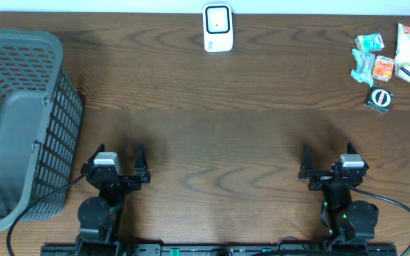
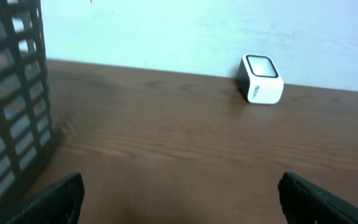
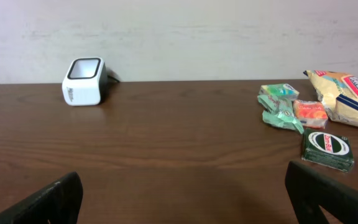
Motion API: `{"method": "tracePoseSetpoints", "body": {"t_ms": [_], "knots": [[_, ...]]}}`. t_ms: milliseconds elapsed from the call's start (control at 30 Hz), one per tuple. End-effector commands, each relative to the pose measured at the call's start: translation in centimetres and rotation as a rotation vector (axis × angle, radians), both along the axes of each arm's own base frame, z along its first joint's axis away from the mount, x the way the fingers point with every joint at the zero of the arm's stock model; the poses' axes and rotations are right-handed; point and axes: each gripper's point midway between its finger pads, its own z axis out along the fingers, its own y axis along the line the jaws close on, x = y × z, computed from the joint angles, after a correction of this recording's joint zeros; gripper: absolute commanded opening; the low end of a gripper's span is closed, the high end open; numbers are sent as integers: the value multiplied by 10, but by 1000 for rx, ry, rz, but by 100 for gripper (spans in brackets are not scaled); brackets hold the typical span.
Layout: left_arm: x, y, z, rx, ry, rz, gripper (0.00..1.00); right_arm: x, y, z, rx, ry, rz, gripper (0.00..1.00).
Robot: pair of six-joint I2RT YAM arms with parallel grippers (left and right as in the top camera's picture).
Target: Scan the item barcode
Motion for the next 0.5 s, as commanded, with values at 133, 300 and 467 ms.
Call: {"method": "tracePoseSetpoints", "body": {"t_ms": [133, 300, 467], "knots": [[-2, 5, -11, 75, 21, 18, 98, 0, 0, 0, -11, -2, 0, 99], [-2, 6, -11, 135, 18, 13, 97, 0, 0, 0, -11, -2, 0, 99], [-2, 8, -11, 135, 20, 22, 98, 0, 0, 0, -11, -2, 0, 99]]}}
